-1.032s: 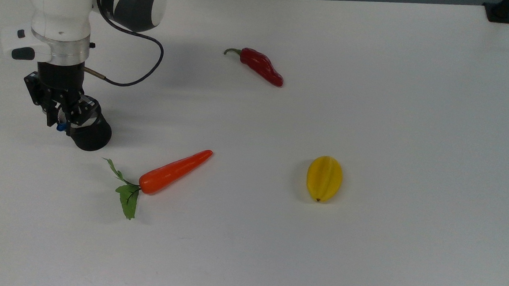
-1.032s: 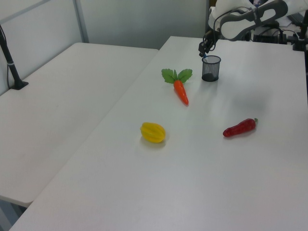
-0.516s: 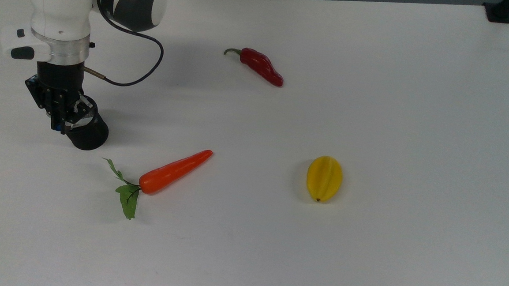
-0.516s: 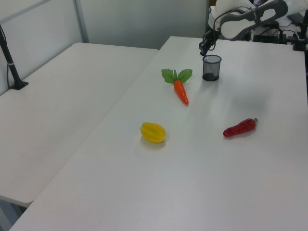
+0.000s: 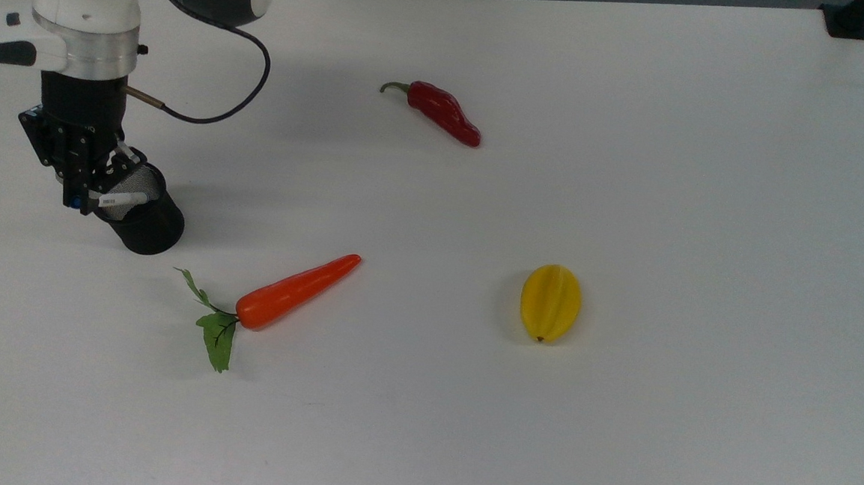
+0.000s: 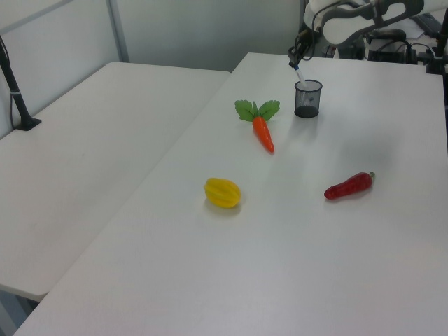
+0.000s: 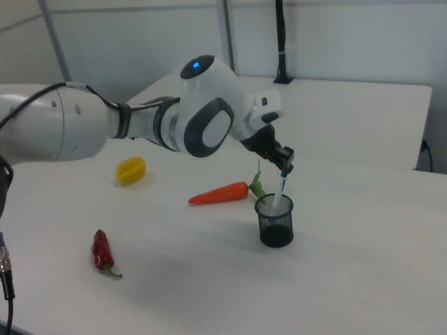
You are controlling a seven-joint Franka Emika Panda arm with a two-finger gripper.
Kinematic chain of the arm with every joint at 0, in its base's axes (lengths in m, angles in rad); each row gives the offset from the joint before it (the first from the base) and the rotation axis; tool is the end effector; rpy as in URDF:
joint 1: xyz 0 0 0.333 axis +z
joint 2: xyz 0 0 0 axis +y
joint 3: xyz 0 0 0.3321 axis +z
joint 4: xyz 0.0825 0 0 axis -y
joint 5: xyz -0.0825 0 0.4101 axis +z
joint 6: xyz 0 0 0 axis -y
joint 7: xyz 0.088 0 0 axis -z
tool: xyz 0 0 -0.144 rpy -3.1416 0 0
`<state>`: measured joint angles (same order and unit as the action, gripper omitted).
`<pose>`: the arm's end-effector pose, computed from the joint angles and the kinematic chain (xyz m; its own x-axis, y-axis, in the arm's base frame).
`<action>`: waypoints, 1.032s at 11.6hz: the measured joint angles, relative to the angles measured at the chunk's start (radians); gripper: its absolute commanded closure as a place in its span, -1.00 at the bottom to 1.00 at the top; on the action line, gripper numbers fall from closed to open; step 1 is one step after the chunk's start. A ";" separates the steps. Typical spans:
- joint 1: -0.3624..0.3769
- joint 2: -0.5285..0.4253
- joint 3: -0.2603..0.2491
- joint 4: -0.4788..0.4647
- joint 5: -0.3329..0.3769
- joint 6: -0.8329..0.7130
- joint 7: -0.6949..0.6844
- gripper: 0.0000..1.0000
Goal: Take marker pen
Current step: 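Lift the marker straight up out of the pen cup, then carry the marker toward the red chili pepper and lower it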
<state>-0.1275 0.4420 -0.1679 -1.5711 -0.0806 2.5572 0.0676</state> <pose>0.7436 -0.2072 0.4233 0.8291 -0.1994 0.5223 -0.2968 -0.9487 0.1090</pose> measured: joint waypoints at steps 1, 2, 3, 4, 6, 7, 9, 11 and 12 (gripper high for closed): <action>-0.001 -0.015 0.000 0.001 0.000 0.000 0.001 0.75; -0.003 -0.039 0.000 0.003 0.000 0.000 0.001 0.75; -0.005 -0.067 -0.001 0.004 0.000 0.000 0.001 0.75; -0.006 -0.087 -0.001 0.004 0.000 0.000 0.002 0.75; -0.005 -0.132 0.000 0.004 0.003 -0.006 0.002 0.75; 0.000 -0.151 0.003 0.004 0.009 -0.043 0.002 0.75; 0.020 -0.175 0.018 0.003 0.021 -0.152 0.002 0.75; 0.053 -0.187 0.036 0.002 0.023 -0.273 0.002 0.75; 0.067 -0.193 0.049 0.002 0.023 -0.338 0.002 0.75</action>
<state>-0.0603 0.2492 -0.1188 -1.5692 -0.0574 2.2192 0.0693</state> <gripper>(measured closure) 0.824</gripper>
